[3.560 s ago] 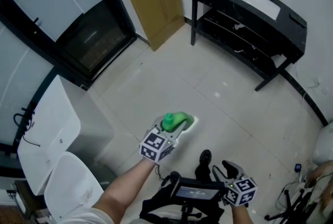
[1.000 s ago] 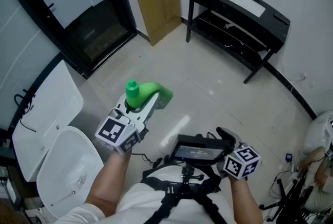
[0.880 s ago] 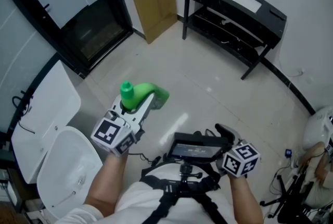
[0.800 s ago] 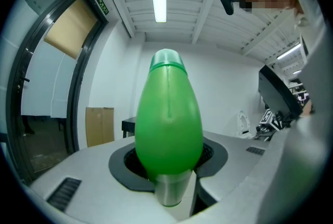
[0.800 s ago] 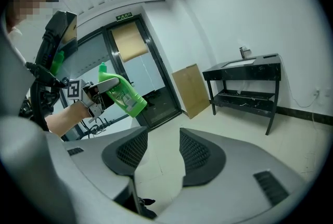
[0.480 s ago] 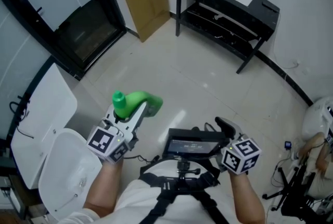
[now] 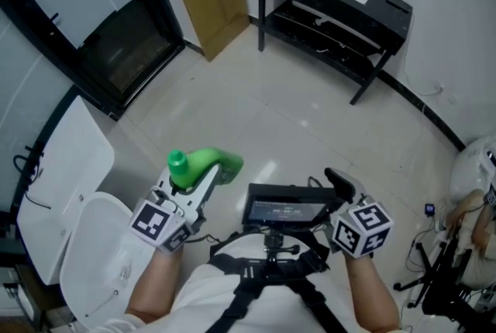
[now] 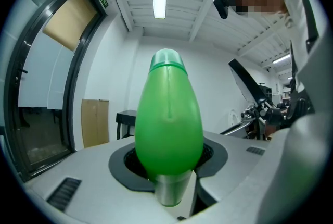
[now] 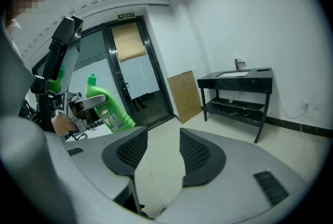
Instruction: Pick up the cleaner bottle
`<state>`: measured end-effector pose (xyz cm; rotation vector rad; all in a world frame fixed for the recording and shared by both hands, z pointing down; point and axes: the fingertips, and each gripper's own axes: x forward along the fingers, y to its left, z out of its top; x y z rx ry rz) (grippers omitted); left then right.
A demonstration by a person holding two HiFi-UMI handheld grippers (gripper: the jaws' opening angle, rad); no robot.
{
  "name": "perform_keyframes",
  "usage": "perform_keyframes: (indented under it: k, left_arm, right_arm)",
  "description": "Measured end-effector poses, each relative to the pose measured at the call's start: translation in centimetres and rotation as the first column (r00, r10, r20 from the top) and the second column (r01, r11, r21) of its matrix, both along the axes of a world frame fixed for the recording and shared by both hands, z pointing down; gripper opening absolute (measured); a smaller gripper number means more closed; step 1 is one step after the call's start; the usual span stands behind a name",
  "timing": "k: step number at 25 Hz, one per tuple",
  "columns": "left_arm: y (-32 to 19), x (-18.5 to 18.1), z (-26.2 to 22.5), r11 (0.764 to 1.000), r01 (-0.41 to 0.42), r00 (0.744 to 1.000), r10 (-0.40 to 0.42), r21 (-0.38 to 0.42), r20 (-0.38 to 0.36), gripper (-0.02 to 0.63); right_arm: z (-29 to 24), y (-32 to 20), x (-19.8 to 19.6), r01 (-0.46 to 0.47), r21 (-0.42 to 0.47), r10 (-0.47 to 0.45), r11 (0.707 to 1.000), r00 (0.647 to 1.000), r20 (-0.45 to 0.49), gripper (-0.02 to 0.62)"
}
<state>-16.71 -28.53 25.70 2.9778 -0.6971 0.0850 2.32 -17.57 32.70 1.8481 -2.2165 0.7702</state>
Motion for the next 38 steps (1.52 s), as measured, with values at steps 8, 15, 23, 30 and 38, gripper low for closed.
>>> perform_keyframes:
  k: [8,15,23,30,38]
  left_arm:
    - [0.9,-0.8,0.1,1.000,-0.025,1.000,0.025,-0.007,0.000,0.156]
    - [1.3,-2.0,0.7,0.999,-0.041,0.999,0.041,-0.019,0.003,0.156]
    - [2.2,-2.7,1.5,0.996,-0.077,0.997,0.077,-0.042,0.008,0.156]
    - [3.6,-2.1,1.7,0.995,-0.087,0.996,0.087,-0.057,0.007,0.156]
    - [5.2,0.8,1.2,0.994,-0.082,0.997,0.082,-0.066,-0.002,0.156]
  right_arm:
    - [0.0,-0.2,-0.6,-0.015,-0.019,0.015,1.000,1.000,-0.001,0.199]
    - [0.1,-0.4,-1.5,-0.023,-0.034,0.022,0.999,1.000,-0.010,0.198]
    - [0.7,0.9,-3.0,-0.045,-0.056,0.045,0.997,0.999,0.003,0.178]
    - [1.1,1.4,-2.8,-0.039,-0.066,0.041,0.997,0.999,0.027,0.172]
    - [0.7,3.0,-0.5,-0.024,-0.068,0.026,0.997,0.999,0.021,0.155]
